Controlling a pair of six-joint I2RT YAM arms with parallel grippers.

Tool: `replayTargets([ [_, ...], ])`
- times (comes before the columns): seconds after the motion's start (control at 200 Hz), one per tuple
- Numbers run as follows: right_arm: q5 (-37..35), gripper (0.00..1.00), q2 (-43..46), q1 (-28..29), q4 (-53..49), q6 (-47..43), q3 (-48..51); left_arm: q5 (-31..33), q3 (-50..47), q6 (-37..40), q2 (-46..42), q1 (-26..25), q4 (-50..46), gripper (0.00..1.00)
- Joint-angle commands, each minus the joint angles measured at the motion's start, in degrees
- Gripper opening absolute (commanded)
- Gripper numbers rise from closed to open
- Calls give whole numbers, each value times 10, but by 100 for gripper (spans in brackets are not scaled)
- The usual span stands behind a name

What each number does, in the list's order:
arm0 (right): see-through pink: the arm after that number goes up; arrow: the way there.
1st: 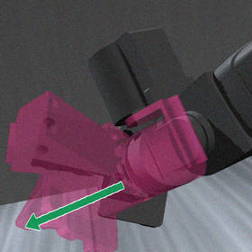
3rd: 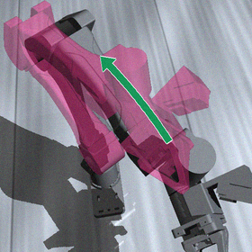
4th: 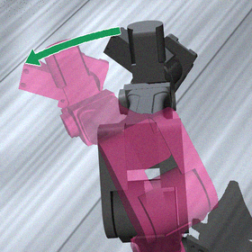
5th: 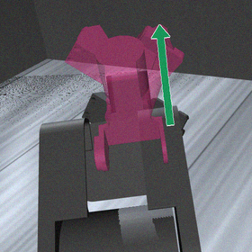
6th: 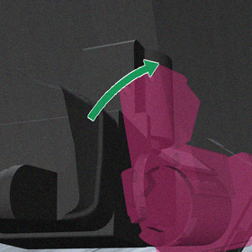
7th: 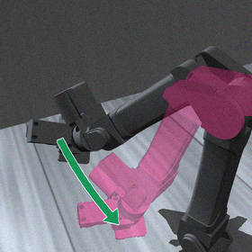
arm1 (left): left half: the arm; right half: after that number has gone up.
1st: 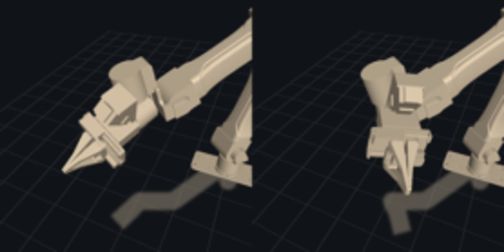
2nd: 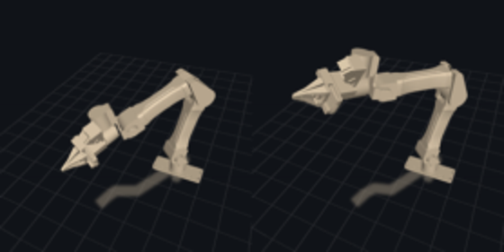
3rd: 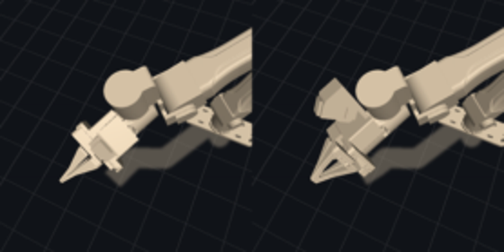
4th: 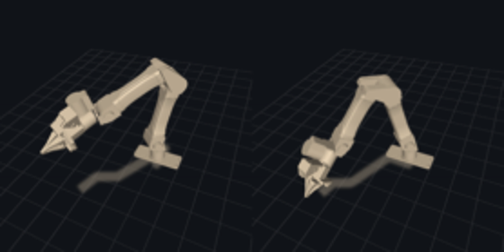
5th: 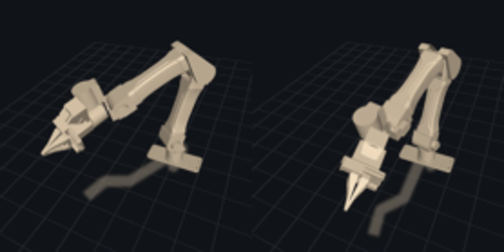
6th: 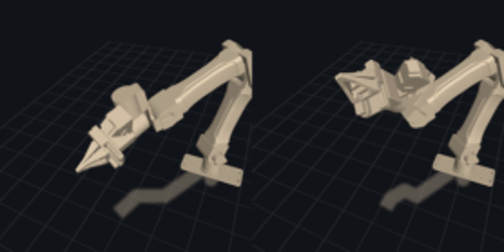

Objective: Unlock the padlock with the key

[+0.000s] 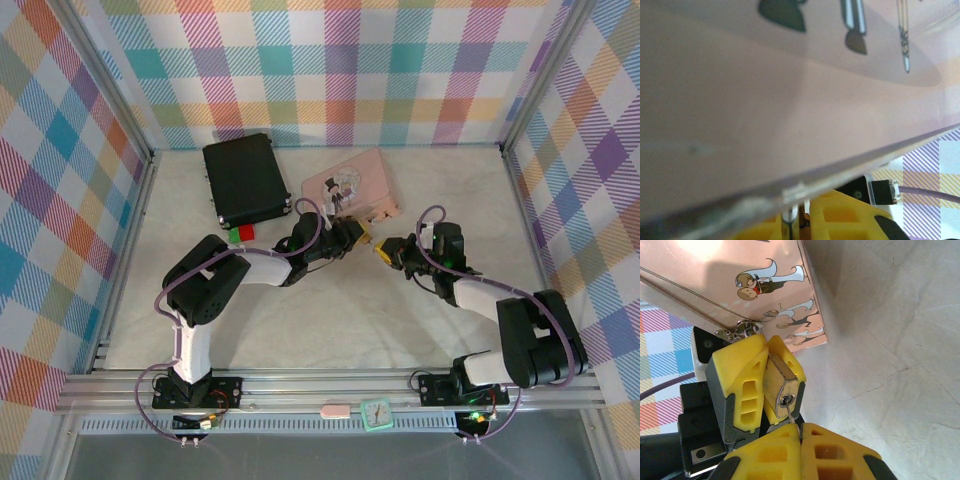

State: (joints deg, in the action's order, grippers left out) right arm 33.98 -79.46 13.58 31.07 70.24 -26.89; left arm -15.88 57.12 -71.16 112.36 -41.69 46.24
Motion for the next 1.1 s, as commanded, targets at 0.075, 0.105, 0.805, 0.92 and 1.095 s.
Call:
replayTargets([
  [0.075, -4, 0, -26, 8, 39, -85, -27, -88, 13, -42, -16, -27, 76, 0],
  [0.105, 1, 0, -27, 8, 37, -104, -31, -89, 12, -47, -18, -27, 75, 0],
  [0.805, 18, 0, -71, 8, 62, -10, -36, -98, 23, -59, -9, -27, 109, 0],
  [0.92, 13, 0, -67, 8, 76, 44, -33, -104, 23, -51, -7, -28, 114, 0],
  [1.095, 12, 0, -53, -3, 55, 67, -37, -118, 21, -56, -5, -28, 127, 0],
])
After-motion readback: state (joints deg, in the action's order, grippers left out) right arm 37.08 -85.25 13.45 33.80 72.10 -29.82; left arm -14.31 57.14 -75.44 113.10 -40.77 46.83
